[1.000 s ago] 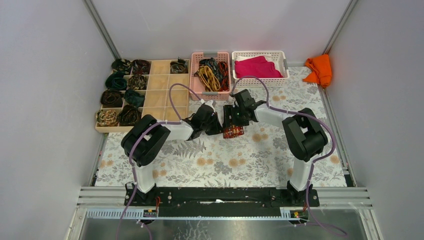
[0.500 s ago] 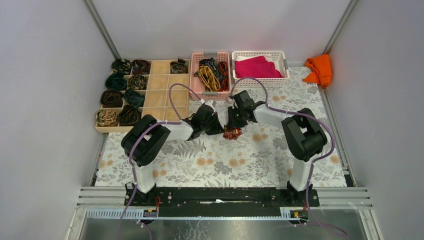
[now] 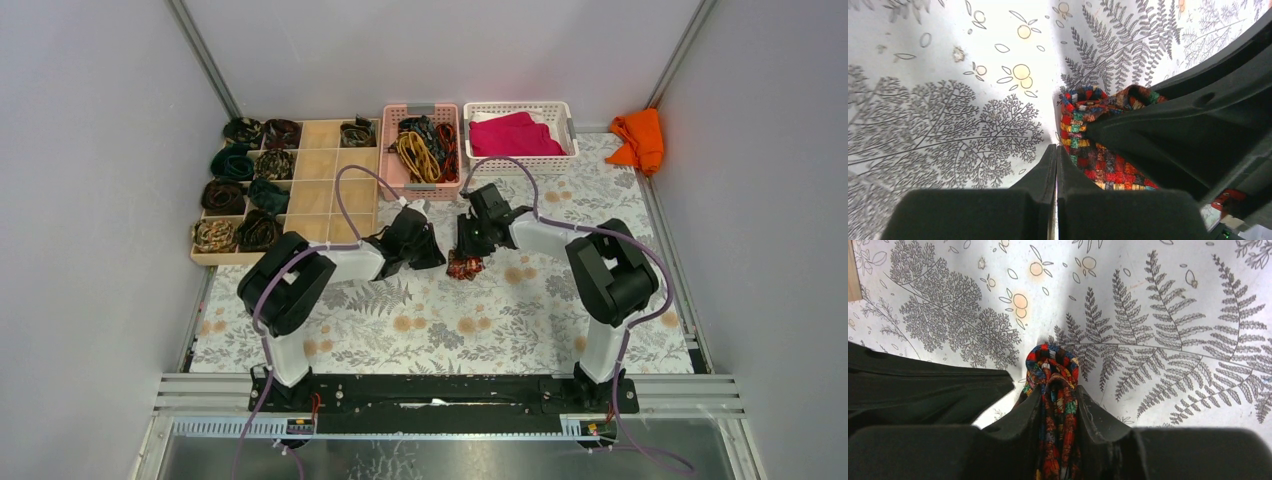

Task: Roll the ties
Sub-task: Pick up the tie at the center of the board.

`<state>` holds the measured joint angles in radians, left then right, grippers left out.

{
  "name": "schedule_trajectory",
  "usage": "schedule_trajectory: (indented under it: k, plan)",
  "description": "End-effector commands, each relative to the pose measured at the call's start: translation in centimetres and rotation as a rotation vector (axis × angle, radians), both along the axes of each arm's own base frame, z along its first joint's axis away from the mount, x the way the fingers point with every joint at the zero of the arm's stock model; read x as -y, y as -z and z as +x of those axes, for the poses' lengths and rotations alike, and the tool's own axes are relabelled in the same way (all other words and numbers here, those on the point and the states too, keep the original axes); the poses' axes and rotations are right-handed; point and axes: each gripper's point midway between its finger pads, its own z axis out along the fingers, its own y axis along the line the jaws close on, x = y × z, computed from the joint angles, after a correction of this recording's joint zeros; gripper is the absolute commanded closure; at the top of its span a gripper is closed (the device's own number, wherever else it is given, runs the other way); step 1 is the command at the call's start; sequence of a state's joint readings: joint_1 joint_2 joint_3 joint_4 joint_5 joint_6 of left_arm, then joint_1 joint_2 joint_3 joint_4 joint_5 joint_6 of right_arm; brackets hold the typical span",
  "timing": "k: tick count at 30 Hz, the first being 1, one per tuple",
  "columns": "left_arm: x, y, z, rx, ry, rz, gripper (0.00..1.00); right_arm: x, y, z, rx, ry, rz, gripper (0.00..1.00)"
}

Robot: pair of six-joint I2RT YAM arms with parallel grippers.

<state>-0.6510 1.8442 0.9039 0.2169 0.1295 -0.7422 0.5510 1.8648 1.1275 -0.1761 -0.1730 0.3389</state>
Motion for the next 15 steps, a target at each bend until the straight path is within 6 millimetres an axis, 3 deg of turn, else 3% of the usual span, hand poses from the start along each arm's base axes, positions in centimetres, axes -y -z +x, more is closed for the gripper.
schedule_trajectory:
  k: [1,7,15]
  plan:
    - [-1.3,-3.6,1.6,0.097,-0.066,0.056,1.0,1.1,0.3,-1.8,-0.007,0.013,-0.06,1.0]
    - [-4.4,-5.3,2.0,0.138,-0.169,0.159,1.0,0.3,-3.0,-0.8,0.077,0.019,-0.002,1.0]
    - [-8.5,-10.3,2.1,0.237,-0.298,0.14,1.0,-2.4,-9.3,1.3,0.242,0.011,0.125,1.0]
